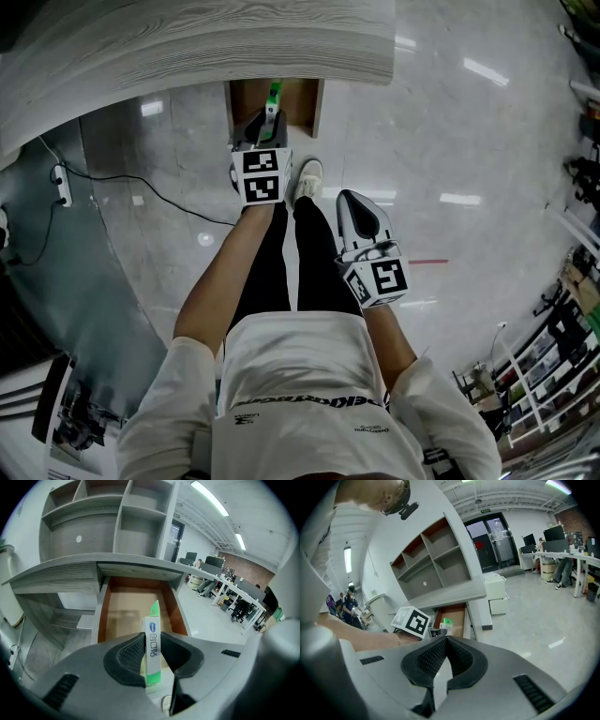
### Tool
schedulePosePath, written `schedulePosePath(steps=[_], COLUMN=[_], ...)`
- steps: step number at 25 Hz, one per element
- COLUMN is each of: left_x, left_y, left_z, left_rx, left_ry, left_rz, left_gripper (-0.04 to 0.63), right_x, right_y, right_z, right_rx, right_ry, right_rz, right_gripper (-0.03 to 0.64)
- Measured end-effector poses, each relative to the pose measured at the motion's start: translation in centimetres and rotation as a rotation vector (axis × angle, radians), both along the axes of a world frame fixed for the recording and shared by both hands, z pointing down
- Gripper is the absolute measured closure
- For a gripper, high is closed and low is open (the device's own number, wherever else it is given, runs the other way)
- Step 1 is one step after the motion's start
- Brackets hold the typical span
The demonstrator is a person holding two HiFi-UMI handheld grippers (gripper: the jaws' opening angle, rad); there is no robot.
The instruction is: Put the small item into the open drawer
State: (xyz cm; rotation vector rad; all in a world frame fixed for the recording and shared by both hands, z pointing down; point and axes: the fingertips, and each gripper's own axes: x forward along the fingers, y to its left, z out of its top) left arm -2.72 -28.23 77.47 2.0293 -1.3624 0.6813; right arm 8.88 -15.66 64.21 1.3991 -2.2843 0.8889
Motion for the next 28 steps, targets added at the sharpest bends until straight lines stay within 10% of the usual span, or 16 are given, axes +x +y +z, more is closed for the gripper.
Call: schedulePosePath(steps=[28], left_x=[0.8], left_y=[1.0], left_z=[-2.3], left_rx=[-0.006], left_ry=[-0.014], left_rz=[0.036], left_gripper=[0.445], right_x=[0.4], right_y=[1.4], right_z=[-0.6], right_rx=[0.004], right_ry=[0.014], right_rz=[0.002], right_gripper=[0.588])
